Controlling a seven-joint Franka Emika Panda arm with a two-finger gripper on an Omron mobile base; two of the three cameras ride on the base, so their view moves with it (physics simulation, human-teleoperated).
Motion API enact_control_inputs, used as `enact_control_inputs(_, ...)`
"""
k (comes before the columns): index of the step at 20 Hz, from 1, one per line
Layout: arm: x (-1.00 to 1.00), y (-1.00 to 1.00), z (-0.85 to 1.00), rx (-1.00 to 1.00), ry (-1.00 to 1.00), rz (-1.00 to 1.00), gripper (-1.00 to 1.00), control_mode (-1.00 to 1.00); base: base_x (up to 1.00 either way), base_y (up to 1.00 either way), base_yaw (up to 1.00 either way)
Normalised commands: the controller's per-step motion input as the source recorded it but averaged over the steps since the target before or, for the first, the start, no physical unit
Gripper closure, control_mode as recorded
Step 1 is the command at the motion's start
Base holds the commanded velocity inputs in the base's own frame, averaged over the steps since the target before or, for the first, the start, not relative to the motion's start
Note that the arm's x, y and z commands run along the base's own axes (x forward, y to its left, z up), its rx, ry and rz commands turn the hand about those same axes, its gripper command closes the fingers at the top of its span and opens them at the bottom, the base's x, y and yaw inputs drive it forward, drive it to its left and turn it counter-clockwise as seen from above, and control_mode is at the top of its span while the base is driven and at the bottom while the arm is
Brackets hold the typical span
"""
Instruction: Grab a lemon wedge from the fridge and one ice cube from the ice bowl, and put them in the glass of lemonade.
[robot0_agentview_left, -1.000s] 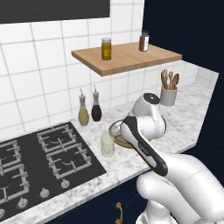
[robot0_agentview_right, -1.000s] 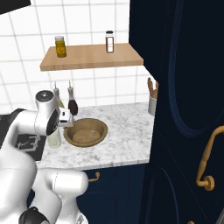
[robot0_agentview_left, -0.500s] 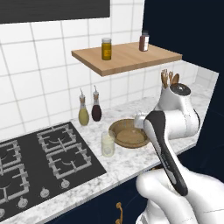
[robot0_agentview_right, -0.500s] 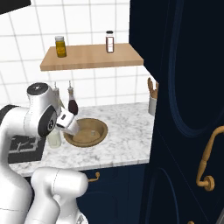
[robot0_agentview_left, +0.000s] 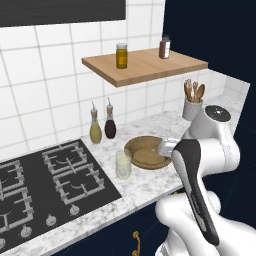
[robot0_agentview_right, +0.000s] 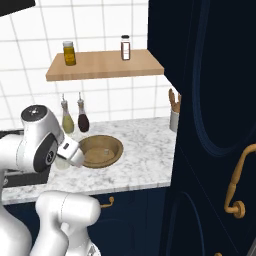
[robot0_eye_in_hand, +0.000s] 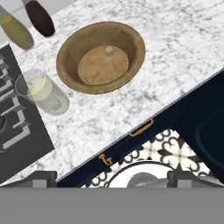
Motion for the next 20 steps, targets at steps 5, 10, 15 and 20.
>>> enact_control_inputs(5, -0.24, -0.01, -0.03, 0.05, 0.0, 0.0, -1.0, 1.0, -0.31, 0.04, -0.01)
enact_control_inputs(10, 0.0, 0.0, 0.0, 0.0, 0.0, 0.0, -1.0, 1.0, -0.96, 0.71, -0.42)
enact_control_inputs(15, 0.0, 0.0, 0.0, 0.0, 0.0, 0.0, -1.0, 1.0, -0.1, 0.18, -0.84)
enact_control_inputs(20, 0.0, 0.0, 0.0, 0.0, 0.0, 0.0, -1.0, 1.0, -0.01, -0.34, -0.79)
